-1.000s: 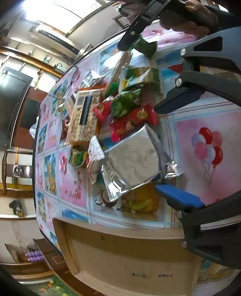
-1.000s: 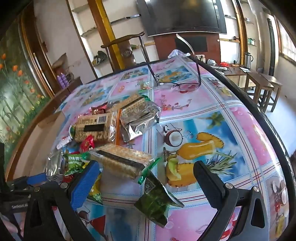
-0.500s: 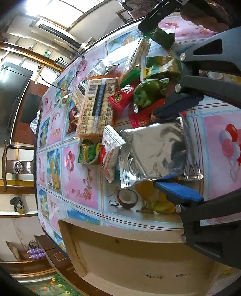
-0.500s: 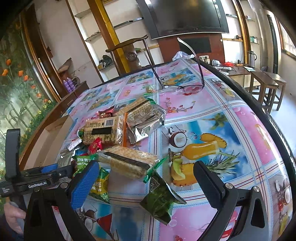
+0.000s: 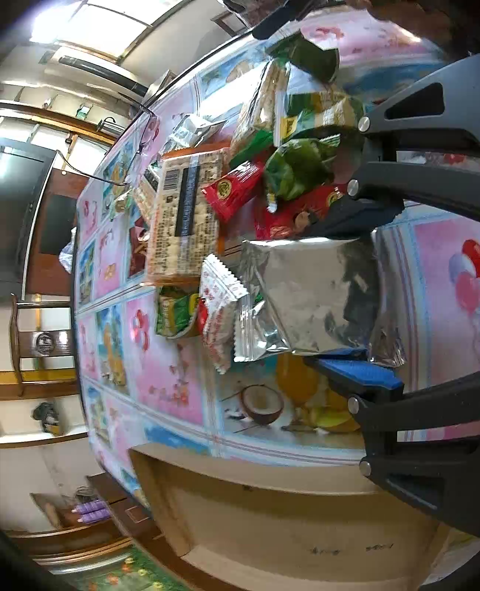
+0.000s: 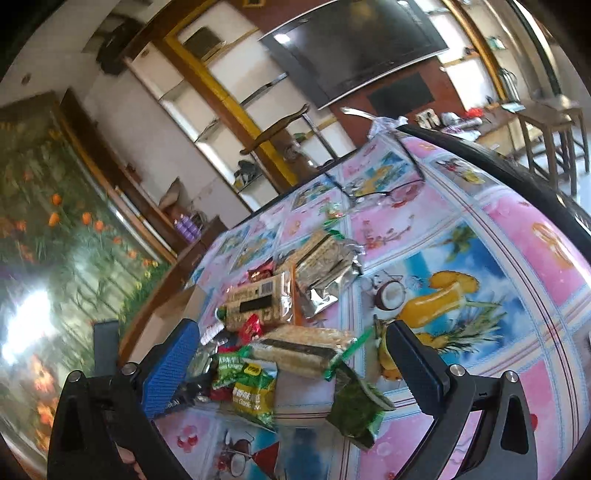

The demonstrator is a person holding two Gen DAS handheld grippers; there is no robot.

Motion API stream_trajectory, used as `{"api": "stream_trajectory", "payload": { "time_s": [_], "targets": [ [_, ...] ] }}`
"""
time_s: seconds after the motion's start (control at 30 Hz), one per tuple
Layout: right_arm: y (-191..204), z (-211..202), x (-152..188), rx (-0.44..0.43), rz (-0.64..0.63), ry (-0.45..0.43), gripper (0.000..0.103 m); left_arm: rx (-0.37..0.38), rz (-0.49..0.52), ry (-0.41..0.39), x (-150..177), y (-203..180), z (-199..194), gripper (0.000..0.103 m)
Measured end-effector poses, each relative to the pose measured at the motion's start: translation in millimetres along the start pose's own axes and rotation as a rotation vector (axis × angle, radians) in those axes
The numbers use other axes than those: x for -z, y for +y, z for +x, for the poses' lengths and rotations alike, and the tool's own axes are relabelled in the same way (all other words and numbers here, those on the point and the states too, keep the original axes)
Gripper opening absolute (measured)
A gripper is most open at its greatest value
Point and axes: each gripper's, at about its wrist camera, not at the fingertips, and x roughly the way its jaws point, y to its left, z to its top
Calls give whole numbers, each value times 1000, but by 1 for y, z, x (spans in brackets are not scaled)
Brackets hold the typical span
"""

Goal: Organize snacks
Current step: 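Lift the silver foil bag with the left gripper while the right gripper grasps a green snack bag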

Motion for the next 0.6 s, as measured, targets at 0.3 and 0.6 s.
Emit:
{"api": "stream_trajectory", "payload": {
  "time_s": [0.3, 0.6],
  "targets": [
    [-20, 10, 6, 165, -9, 191, 72, -14, 18, -22, 3, -2, -2, 58],
    [3, 31, 24, 262, -162, 259, 34, -22, 29, -24, 3, -2, -4, 58]
  ]
}}
